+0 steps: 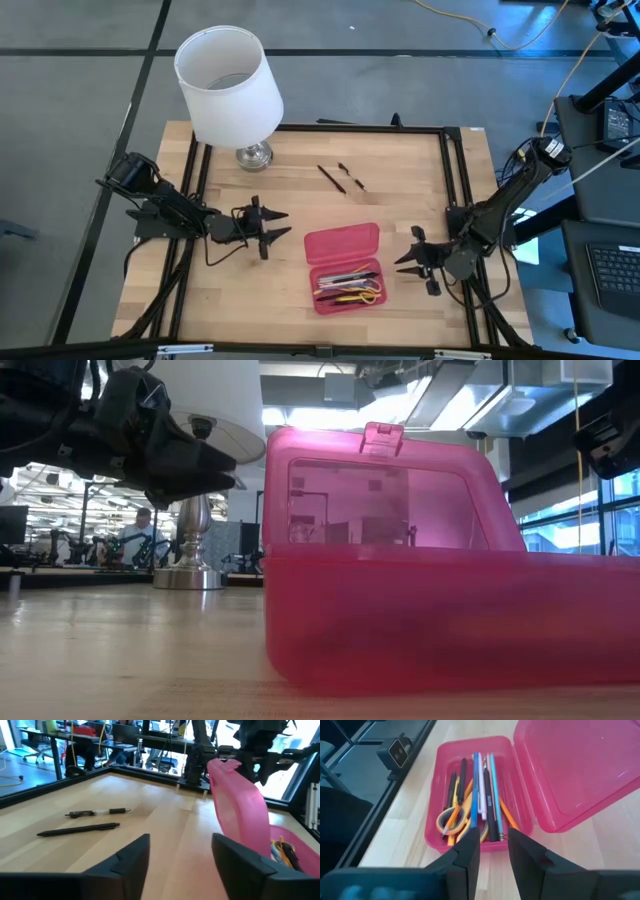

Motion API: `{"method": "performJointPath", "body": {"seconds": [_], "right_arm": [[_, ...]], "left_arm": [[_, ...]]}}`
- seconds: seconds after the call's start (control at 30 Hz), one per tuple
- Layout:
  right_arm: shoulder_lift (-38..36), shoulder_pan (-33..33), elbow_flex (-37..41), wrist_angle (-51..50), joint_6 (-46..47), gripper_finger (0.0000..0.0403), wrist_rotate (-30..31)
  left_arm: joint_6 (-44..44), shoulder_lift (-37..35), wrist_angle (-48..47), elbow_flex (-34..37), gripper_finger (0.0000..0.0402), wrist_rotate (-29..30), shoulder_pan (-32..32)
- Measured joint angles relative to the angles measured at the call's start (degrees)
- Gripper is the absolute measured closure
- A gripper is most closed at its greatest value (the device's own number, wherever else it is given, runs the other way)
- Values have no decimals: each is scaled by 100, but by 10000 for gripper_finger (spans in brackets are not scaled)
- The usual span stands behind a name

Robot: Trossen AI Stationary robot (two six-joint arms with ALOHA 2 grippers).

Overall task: Pick & place school supplies into a supply box
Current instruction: Put the black pen into the pink supply box

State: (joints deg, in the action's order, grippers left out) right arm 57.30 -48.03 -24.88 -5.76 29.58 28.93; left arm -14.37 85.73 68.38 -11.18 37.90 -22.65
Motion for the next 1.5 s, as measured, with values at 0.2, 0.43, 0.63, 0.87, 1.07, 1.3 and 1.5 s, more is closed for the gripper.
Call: {"method": "performJointPath", "body": {"seconds": [0.2, 0.43, 0.63, 0.87, 1.07, 1.3, 1.5], "right_arm": [[11, 0, 0, -2, 0, 299, 2], [11, 0, 0, -6, -4, 299, 9], [11, 0, 0, -9, -4, 299, 7], [11, 0, 0, -11, 10, 299, 7], [11, 0, 0, -11, 22, 299, 7], [11, 0, 0, -54, 11, 299, 4], [12, 0, 2, -136, 61, 299, -2]], "left_arm": [[-495, 0, 26, 0, 163, -168, -11], [-557, 0, 43, -2, 166, -35, -7], [-394, 0, 31, -35, 180, 52, 64], [-390, 0, -565, -596, 200, -444, 849], [179, -78, -699, -1134, 220, -836, 1478], [1464, -94, -820, -1878, 236, -2197, 1807], [2433, -94, -820, -2176, 243, -2545, 1821]]}}
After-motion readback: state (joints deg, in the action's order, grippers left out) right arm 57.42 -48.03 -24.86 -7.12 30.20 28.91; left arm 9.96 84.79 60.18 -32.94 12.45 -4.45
